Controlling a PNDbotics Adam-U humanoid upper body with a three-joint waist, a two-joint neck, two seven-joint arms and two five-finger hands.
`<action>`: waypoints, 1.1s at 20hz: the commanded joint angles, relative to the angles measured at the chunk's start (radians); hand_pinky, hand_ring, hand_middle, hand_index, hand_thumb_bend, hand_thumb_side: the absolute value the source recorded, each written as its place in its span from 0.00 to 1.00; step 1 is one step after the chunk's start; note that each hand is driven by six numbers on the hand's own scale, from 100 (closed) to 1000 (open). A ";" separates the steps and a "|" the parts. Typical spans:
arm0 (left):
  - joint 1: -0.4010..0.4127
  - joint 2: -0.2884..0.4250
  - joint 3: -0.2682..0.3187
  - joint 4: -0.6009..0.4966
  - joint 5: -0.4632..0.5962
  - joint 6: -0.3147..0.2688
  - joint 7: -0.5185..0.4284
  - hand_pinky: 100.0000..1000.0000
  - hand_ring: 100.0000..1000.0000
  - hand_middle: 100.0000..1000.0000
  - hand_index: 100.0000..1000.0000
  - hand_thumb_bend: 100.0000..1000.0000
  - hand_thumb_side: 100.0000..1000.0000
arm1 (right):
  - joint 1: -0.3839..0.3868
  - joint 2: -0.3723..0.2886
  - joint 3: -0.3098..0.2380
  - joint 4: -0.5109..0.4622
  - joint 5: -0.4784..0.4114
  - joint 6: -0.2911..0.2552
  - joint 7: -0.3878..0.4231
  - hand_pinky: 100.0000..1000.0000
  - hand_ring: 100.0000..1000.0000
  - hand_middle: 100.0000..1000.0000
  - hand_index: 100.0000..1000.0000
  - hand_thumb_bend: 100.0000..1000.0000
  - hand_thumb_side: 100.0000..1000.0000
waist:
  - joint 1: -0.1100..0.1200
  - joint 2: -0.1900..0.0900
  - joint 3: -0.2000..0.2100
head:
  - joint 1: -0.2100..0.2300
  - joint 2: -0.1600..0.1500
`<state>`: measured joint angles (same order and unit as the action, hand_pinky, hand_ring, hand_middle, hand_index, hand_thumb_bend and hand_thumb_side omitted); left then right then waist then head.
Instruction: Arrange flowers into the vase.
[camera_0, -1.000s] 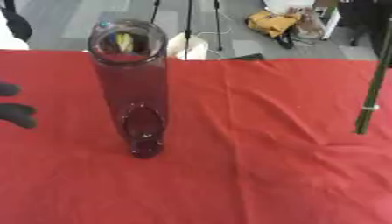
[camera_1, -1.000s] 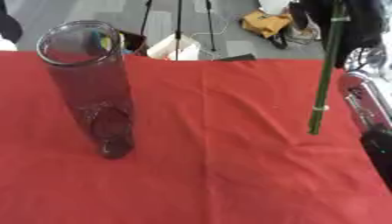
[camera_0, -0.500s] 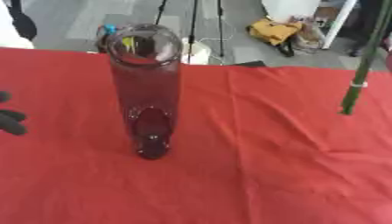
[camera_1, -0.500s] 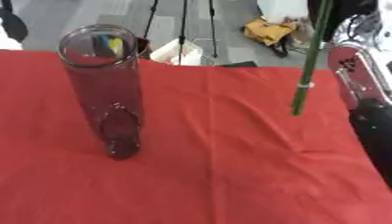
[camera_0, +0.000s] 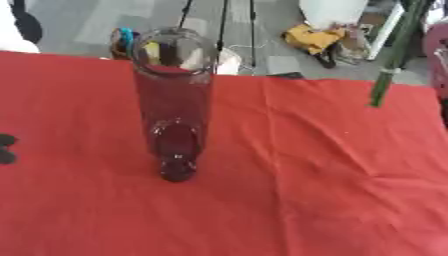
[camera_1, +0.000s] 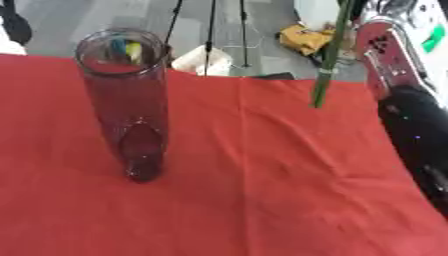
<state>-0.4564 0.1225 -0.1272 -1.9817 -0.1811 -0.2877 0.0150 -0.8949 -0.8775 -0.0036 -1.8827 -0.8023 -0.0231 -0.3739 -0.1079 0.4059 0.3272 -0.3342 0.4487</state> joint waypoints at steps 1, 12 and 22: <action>-0.007 0.019 -0.014 -0.018 0.005 -0.003 -0.009 0.58 0.39 0.61 0.76 0.02 1.00 | -0.041 -0.032 -0.002 0.018 -0.020 -0.026 -0.006 0.00 0.00 0.00 0.00 0.00 0.55 | 0.000 -0.028 0.006 | -0.027 -0.005; -0.011 0.031 -0.024 -0.018 0.013 -0.004 -0.024 0.58 0.39 0.61 0.76 0.02 1.00 | -0.135 -0.003 0.010 0.078 -0.072 -0.061 -0.033 0.00 0.00 0.00 0.00 0.00 0.55 | -0.027 -0.026 0.035 | -0.064 -0.009; -0.016 0.039 -0.023 -0.018 0.018 -0.004 -0.027 0.58 0.39 0.61 0.76 0.02 1.00 | -0.175 0.011 0.016 0.127 -0.113 -0.068 -0.050 0.00 0.00 0.00 0.00 0.00 0.54 | -0.044 -0.043 0.077 | -0.105 -0.003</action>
<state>-0.4585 0.1435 -0.1446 -1.9817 -0.1692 -0.2912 -0.0101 -1.0487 -0.8485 0.0195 -1.7566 -0.9049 -0.0895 -0.4213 -0.1593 0.3883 0.4063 -0.4322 0.4478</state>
